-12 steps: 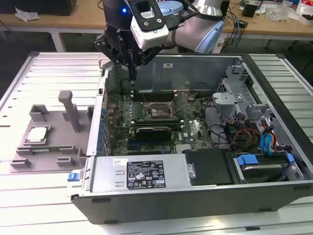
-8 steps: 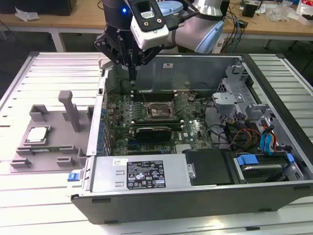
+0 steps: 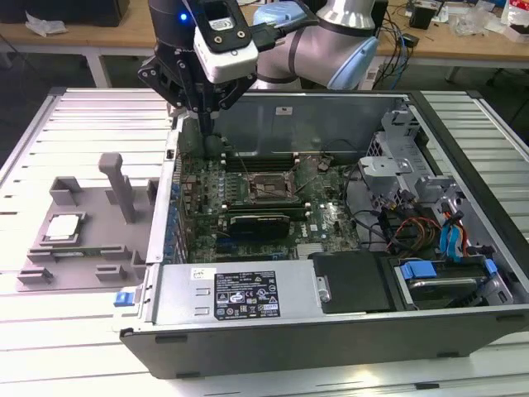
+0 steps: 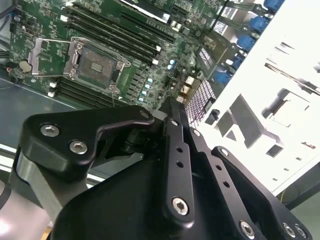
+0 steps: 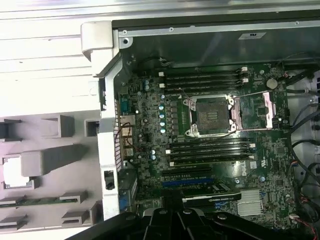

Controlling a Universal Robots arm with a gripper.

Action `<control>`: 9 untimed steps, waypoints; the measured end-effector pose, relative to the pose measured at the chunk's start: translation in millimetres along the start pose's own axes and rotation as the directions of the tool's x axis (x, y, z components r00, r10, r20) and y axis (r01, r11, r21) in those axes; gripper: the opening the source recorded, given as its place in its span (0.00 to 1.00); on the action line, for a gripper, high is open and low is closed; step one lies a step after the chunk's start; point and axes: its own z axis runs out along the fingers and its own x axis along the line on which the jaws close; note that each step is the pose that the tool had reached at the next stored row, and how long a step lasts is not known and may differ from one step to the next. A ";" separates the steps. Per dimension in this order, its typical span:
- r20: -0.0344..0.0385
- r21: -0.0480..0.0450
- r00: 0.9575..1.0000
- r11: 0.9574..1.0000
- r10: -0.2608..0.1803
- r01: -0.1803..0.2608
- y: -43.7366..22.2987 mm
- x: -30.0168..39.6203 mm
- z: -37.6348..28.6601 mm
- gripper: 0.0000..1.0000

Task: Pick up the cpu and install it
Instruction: 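Reach for the cpu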

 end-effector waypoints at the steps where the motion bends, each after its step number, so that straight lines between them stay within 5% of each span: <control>1: 0.000 0.000 1.000 1.000 0.000 0.000 -0.3 4.0 -0.1 0.11; 9: 0.000 0.000 1.000 1.000 0.000 0.000 -1.8 23.8 -0.6 0.11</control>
